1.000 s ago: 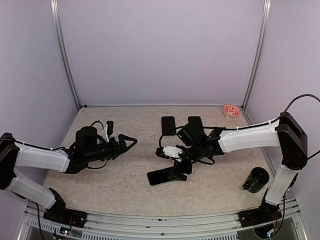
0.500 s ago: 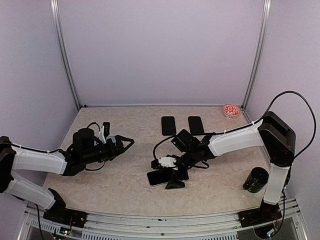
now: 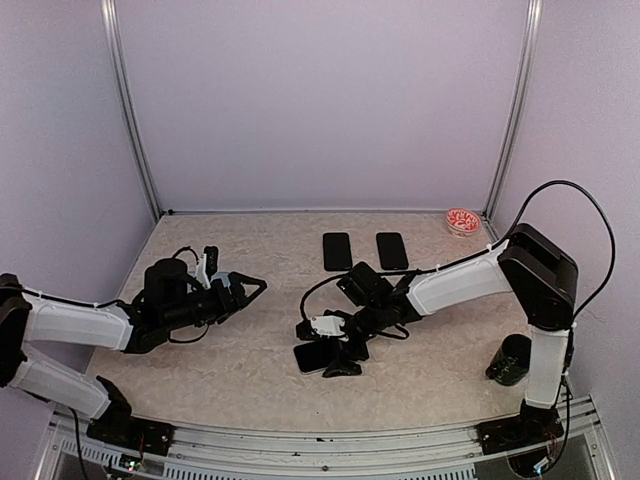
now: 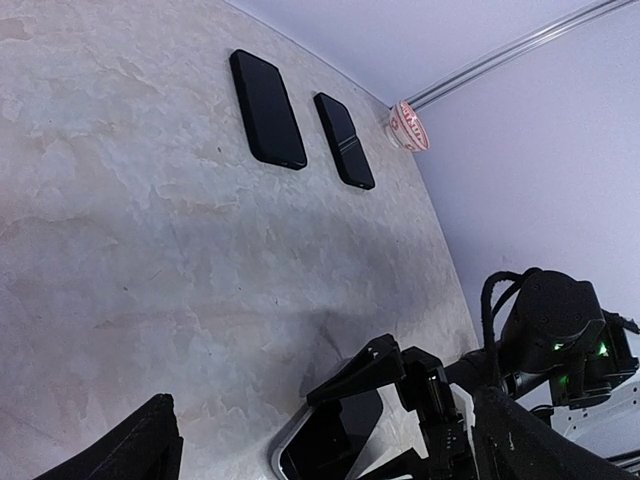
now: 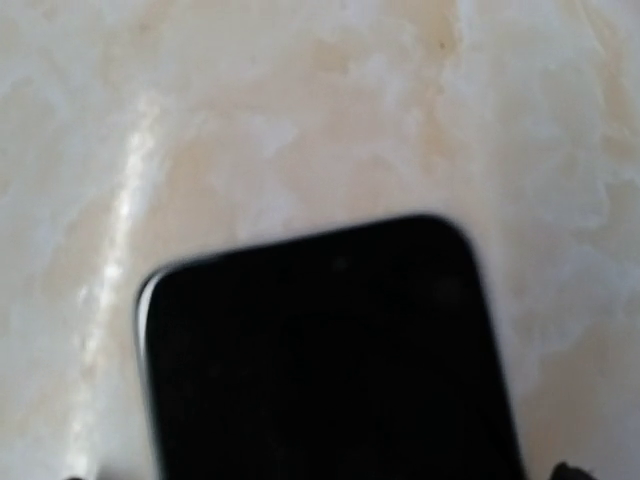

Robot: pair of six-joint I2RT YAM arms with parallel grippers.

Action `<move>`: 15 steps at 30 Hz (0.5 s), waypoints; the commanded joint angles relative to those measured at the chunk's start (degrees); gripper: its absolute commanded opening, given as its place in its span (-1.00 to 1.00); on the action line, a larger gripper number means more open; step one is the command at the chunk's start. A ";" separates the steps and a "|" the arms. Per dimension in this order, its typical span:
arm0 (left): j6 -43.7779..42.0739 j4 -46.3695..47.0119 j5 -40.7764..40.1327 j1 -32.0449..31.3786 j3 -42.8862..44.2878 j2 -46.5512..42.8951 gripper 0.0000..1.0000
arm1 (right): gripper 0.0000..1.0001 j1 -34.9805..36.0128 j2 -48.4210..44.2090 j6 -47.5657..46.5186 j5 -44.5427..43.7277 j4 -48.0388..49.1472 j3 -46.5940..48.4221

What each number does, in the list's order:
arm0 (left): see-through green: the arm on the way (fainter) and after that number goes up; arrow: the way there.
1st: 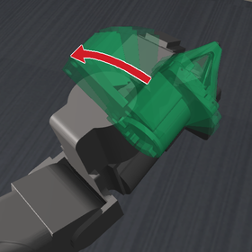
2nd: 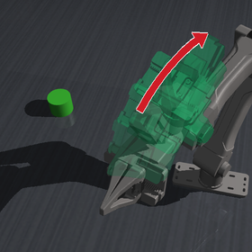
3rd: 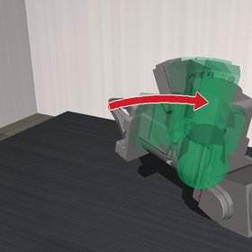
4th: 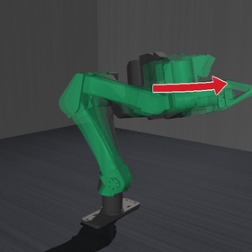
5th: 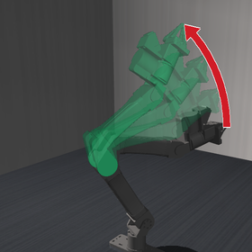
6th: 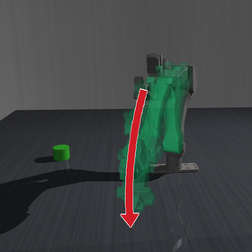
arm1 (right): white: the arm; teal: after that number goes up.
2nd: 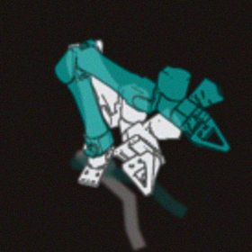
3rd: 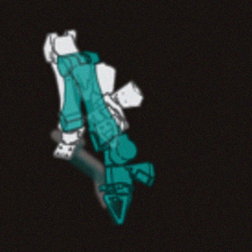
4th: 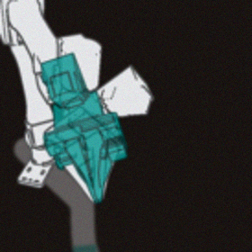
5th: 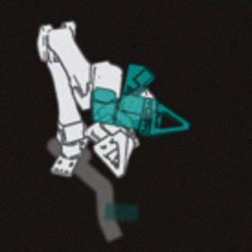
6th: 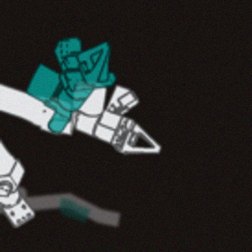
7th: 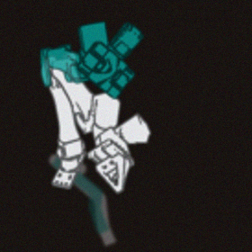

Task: Put the phone into the phone case
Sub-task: Pick up the phone at the center of the board.

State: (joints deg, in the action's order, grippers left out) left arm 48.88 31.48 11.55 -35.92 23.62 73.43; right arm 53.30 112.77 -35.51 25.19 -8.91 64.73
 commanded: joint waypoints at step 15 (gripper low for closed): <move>-0.08 0.61 0.04 0.50 0.04 -0.59 0.98 | 0.80 -3.11 4.33 0.64 1.63 -2.76 2.47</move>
State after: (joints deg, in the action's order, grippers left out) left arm 49.06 31.48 11.55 -35.70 23.27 72.64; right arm 51.31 115.87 -34.94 28.69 -9.28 67.96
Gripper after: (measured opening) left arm 0.989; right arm 0.913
